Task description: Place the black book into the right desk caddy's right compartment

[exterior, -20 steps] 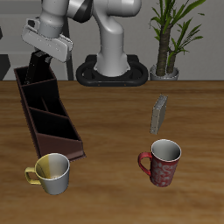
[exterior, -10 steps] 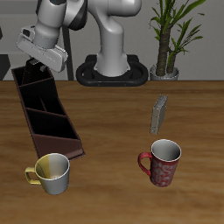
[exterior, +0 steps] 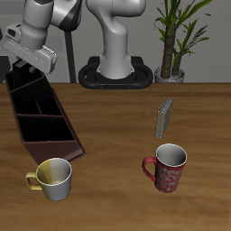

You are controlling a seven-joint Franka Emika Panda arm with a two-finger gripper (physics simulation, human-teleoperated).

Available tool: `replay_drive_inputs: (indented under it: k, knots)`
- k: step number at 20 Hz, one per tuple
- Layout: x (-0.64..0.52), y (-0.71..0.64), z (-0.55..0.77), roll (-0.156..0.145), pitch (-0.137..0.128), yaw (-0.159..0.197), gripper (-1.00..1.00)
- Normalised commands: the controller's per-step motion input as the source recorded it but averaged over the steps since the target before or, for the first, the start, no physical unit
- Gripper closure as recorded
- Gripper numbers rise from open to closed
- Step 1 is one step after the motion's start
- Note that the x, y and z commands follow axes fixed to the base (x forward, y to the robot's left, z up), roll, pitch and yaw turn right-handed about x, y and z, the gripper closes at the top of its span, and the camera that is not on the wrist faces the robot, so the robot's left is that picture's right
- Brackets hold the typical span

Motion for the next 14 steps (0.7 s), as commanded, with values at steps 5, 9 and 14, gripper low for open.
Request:
replay_drive_inputs:
  k: [5,9,14]
  knots:
    - [0.01,-0.04,-0.19,0.016,0.082,-0.026,-1.00]
    - [-0.04,-0.01,0.07,0.005,0.000,-0.003,-1.00]
    - [0.01,0.01,0.08,0.012,0.008,-0.006,-1.00]
